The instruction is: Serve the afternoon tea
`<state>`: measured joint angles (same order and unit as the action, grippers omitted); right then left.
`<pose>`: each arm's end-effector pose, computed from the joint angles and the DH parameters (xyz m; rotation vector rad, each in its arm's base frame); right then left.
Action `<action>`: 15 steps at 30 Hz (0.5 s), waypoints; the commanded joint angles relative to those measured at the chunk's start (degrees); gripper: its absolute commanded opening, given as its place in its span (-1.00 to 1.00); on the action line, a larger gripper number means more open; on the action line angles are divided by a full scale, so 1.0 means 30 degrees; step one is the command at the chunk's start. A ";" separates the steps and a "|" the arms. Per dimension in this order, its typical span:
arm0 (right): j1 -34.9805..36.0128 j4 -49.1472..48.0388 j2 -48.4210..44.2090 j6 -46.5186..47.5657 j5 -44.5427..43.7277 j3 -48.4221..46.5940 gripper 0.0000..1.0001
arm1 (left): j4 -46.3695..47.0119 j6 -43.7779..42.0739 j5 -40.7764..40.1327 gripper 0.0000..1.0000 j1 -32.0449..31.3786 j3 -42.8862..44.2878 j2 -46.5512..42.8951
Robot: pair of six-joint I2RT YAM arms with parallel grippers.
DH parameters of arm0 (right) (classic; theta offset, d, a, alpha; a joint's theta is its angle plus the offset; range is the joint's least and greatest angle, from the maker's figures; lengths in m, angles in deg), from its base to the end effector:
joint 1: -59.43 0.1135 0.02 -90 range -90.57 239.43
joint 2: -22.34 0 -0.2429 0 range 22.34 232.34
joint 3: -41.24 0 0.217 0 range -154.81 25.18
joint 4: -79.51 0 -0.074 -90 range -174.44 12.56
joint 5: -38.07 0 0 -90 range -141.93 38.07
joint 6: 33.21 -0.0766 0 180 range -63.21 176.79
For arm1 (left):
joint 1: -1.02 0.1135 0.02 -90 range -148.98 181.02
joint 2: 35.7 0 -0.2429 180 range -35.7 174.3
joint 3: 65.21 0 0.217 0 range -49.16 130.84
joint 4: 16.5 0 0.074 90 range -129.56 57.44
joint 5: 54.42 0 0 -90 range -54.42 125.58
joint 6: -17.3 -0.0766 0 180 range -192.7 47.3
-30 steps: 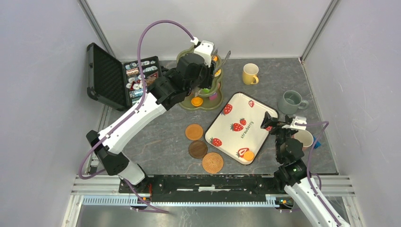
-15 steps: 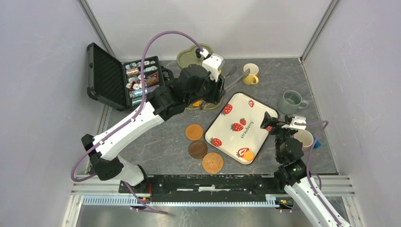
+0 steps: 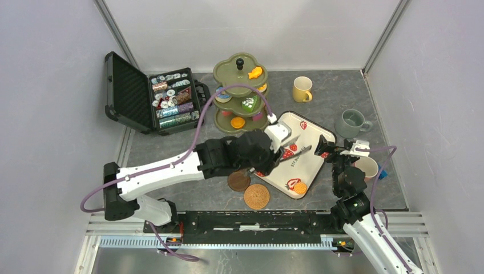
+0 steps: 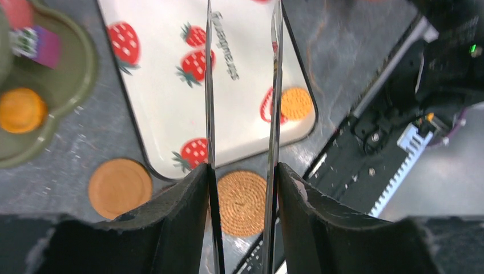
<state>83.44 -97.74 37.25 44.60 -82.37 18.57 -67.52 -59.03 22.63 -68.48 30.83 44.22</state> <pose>0.1435 0.0214 0.2175 0.2760 1.4708 0.1155 0.1239 -0.2824 0.3279 0.9224 2.0216 -0.5797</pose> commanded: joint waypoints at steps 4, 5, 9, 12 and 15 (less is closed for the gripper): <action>0.0112 -0.0558 0.0082 -0.0125 0.0054 -0.0198 0.96 | 0.1390 0.2703 -0.0076 0.04 -0.1792 -0.2230 0.0317; 0.0108 -0.0606 0.0007 -0.0120 0.0026 -0.0144 0.96 | 0.1427 0.2826 -0.0069 0.03 -0.2022 -0.2399 0.0469; 0.0112 -0.0752 -0.0082 -0.0127 0.0013 -0.0011 0.96 | 0.1429 0.3143 0.0289 0.02 -0.2803 -0.3005 0.0744; 0.0112 -0.0574 0.0072 -0.0102 0.0057 -0.0184 0.96 | 0.1736 0.3278 0.0908 0.03 -0.3080 -0.3731 0.0497; 0.0097 -0.0551 -0.0133 -0.0097 0.0011 -0.0127 0.96 | 0.2140 0.3454 0.1304 0.04 -0.3200 -0.4491 0.0364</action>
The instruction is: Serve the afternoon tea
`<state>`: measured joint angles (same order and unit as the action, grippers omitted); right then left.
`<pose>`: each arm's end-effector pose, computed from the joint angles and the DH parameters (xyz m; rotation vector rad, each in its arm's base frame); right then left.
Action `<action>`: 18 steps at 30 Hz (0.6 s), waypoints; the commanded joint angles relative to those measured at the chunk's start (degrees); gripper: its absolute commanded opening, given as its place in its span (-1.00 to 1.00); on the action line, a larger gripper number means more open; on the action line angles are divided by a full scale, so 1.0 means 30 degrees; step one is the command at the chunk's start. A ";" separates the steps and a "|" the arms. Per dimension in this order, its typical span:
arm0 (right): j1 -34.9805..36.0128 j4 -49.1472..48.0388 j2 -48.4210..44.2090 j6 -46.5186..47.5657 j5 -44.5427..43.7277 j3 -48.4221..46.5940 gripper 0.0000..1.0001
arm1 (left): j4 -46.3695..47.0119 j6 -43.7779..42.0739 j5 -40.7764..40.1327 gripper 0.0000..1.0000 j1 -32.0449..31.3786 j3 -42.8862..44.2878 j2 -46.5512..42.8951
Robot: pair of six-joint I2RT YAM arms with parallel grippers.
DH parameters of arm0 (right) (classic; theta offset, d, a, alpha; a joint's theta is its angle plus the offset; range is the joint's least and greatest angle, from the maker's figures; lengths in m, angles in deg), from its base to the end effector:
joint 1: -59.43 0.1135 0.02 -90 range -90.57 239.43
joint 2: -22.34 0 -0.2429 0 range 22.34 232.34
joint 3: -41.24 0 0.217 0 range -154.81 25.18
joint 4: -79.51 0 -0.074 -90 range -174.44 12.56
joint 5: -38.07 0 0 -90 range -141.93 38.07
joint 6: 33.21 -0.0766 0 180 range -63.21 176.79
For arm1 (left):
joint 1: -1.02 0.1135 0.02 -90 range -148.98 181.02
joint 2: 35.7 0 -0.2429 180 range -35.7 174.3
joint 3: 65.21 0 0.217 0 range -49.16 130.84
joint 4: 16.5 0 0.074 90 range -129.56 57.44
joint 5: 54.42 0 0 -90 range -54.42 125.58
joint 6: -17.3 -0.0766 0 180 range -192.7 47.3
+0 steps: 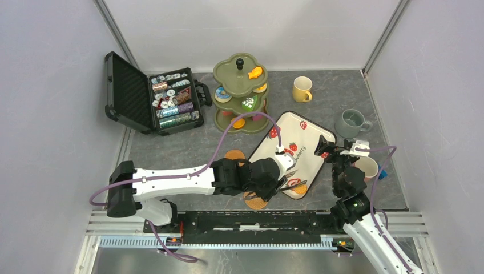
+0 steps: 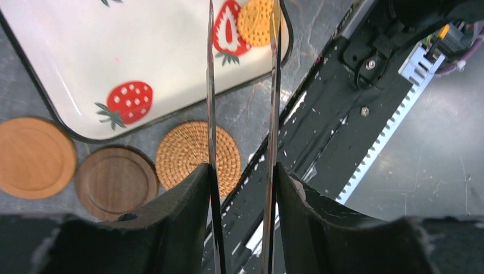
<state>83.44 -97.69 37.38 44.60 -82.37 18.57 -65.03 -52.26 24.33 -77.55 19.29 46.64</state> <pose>0.1437 0.0215 0.2171 0.2753 1.4737 0.1142 0.0756 -0.2983 0.2545 1.1018 2.1805 -0.5869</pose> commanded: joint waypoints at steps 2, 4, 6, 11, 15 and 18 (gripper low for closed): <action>0.0103 -0.0649 -0.0276 -0.0114 -0.0071 -0.0053 0.96 | 0.1323 0.1213 0.0898 0.04 -0.0208 -0.0808 -0.0215; 0.0106 -0.0671 -0.0237 -0.0113 -0.0028 -0.0037 0.96 | 0.1323 0.1212 0.1086 0.05 -0.0237 -0.0842 0.0013; 0.0108 -0.0624 -0.0106 -0.0105 0.0017 -0.0129 0.96 | 0.1381 0.1240 0.1211 0.07 -0.0265 -0.0842 0.0173; 0.0110 -0.0663 -0.0167 -0.0101 -0.0046 -0.0060 0.96 | 0.2004 0.1481 0.1656 0.10 -0.0267 -0.1326 0.0073; 0.0097 -0.0678 -0.0003 -0.0130 0.0080 -0.0094 0.96 | 0.1890 0.1475 0.1758 0.12 -0.0264 -0.1286 0.0386; 0.0105 -0.0592 -0.0005 -0.0119 0.0061 -0.0140 0.96 | 0.1916 0.1533 0.1589 0.12 -0.0267 -0.1238 0.0597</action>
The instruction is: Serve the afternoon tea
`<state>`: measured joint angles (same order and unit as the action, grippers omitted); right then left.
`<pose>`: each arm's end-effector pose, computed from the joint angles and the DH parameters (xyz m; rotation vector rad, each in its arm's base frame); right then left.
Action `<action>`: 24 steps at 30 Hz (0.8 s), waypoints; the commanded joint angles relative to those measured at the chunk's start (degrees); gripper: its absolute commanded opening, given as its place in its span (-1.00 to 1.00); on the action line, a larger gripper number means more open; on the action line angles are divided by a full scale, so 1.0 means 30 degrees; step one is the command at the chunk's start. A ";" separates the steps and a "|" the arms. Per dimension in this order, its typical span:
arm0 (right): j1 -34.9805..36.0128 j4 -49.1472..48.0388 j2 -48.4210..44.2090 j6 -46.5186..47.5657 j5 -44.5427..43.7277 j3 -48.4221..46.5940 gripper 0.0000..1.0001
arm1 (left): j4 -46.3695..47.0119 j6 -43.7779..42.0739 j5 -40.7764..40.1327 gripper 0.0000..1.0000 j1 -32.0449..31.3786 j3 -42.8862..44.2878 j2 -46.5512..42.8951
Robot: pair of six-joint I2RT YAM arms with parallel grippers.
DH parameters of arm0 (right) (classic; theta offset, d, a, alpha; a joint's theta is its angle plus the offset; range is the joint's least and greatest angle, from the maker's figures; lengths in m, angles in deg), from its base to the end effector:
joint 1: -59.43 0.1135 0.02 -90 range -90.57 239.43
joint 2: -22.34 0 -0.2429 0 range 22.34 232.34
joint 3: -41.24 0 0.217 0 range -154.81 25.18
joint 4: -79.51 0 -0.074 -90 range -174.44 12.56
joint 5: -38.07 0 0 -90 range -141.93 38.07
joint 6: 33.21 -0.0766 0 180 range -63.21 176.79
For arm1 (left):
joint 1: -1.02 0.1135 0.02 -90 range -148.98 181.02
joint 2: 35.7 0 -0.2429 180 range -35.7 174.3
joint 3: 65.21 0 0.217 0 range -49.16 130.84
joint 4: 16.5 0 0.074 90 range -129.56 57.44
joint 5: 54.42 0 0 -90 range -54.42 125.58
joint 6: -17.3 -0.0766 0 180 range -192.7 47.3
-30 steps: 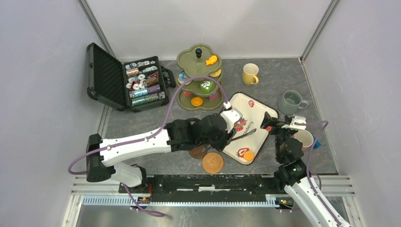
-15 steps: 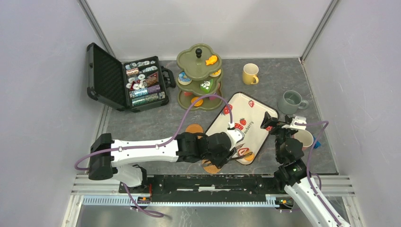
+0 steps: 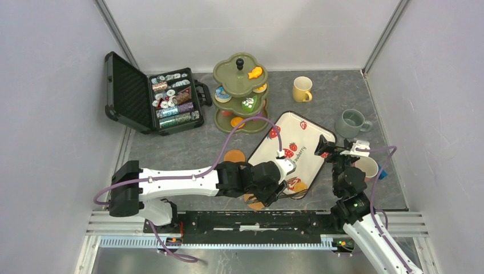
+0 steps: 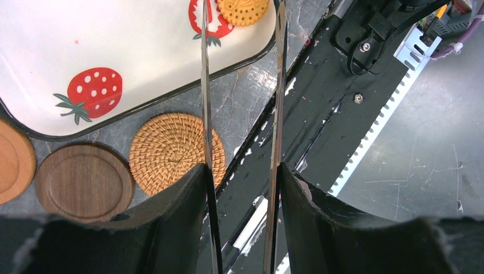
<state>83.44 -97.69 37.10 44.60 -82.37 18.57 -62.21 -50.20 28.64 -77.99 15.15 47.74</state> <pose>0.1433 0.0213 0.2177 0.2765 1.4692 0.1162 0.0678 -0.3004 0.2303 1.1437 2.2495 -0.6378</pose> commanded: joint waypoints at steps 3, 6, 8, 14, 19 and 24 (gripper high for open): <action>0.0111 -0.0727 -0.0022 -0.0127 0.0035 -0.0026 0.96 | 0.0834 0.0748 0.0016 0.12 -0.0113 0.0234 0.0523; 0.0113 -0.0715 0.0125 -0.0137 0.0099 -0.0077 0.96 | 0.0580 0.0589 -0.0081 0.12 -0.0117 0.0435 0.0866; 0.0112 -0.0602 0.0129 -0.0155 0.0112 -0.0165 0.96 | 0.0508 0.0561 -0.0104 0.11 -0.0121 0.0548 0.1042; 0.0110 -0.0647 -0.0042 -0.0140 0.0036 -0.0081 0.96 | 0.0655 0.0557 0.0016 0.03 -0.0112 0.0732 0.1405; 0.0093 -0.0560 -0.0115 -0.0100 0.0031 -0.0136 0.96 | 0.0684 0.0673 -0.0060 0.01 -0.0110 0.0798 0.1578; 0.0106 -0.0607 -0.0085 -0.0140 0.0010 -0.0102 0.96 | 0.0656 0.0529 -0.0116 0.01 -0.0097 0.0915 0.1765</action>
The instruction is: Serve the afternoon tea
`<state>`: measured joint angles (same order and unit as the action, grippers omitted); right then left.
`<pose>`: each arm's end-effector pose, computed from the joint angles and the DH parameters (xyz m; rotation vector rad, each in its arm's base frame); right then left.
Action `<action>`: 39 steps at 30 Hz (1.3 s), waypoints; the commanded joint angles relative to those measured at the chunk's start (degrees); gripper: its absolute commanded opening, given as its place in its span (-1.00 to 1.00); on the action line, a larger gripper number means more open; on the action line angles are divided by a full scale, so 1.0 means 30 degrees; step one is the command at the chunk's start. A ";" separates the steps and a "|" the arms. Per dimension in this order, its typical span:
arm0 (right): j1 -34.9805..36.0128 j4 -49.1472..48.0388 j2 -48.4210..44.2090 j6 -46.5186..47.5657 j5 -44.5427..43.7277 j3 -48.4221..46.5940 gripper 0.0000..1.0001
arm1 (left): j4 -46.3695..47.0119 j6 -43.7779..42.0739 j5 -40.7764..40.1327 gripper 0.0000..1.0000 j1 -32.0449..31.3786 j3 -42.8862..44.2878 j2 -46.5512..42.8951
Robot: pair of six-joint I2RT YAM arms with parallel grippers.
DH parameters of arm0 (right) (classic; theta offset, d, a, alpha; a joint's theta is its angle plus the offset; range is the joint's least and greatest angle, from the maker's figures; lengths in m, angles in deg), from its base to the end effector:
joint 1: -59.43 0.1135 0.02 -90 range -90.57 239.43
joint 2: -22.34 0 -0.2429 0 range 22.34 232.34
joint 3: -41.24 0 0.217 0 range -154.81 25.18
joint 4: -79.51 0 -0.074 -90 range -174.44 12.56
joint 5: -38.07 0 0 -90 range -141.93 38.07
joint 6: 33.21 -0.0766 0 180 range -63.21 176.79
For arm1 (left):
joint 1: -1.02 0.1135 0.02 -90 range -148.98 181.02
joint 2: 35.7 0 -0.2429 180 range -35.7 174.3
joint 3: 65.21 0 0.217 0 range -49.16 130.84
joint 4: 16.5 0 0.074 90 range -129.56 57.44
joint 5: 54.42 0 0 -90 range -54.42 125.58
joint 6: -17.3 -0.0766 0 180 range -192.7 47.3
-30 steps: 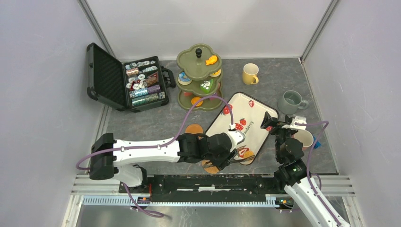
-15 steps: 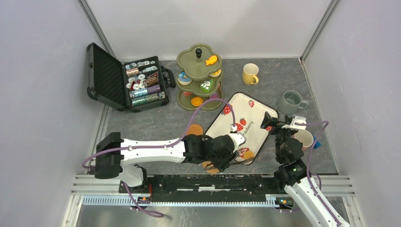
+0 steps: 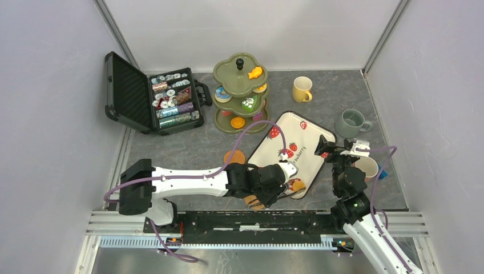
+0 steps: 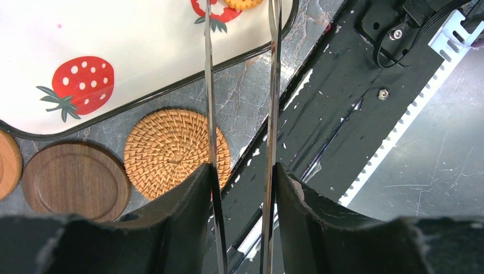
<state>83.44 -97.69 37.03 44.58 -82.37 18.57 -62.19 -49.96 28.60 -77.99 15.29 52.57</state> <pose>0.1431 0.0213 0.2179 0.2770 1.4681 0.1170 0.0696 -0.3094 0.2064 1.1758 2.3094 -0.5639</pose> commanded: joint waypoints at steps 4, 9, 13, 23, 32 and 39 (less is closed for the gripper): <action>0.0111 -0.0561 -0.0046 -0.0096 0.0016 -0.0140 0.96 | 0.0691 0.0446 -0.0159 0.01 -0.0106 0.0983 0.0269; 0.0110 -0.0642 -0.0008 -0.0137 0.0026 -0.0080 0.96 | 0.0647 0.0388 -0.0282 -0.03 -0.0120 0.0989 0.0346; 0.0097 -0.0562 0.0015 -0.0113 0.0072 -0.0147 0.96 | 0.0477 0.0543 -0.1054 -0.17 -0.0114 0.1048 0.0183; 0.0105 -0.0549 -0.0120 -0.0113 0.0012 -0.0133 0.96 | -0.0105 0.0502 -0.2962 -0.42 -0.0078 0.1231 -0.0905; 0.0103 -0.0526 -0.0102 -0.0134 0.0060 -0.0140 0.96 | -0.1590 -0.0506 -0.6004 -0.48 -0.0019 0.1896 -0.2773; 0.0105 -0.0499 0.0064 -0.0133 0.0147 -0.0191 0.96 | -0.2562 -0.1294 -0.8056 -0.48 0.0701 0.2029 -0.5044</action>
<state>83.44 -97.69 37.01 44.58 -82.37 18.57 -68.72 -50.73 11.07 -77.26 18.50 42.25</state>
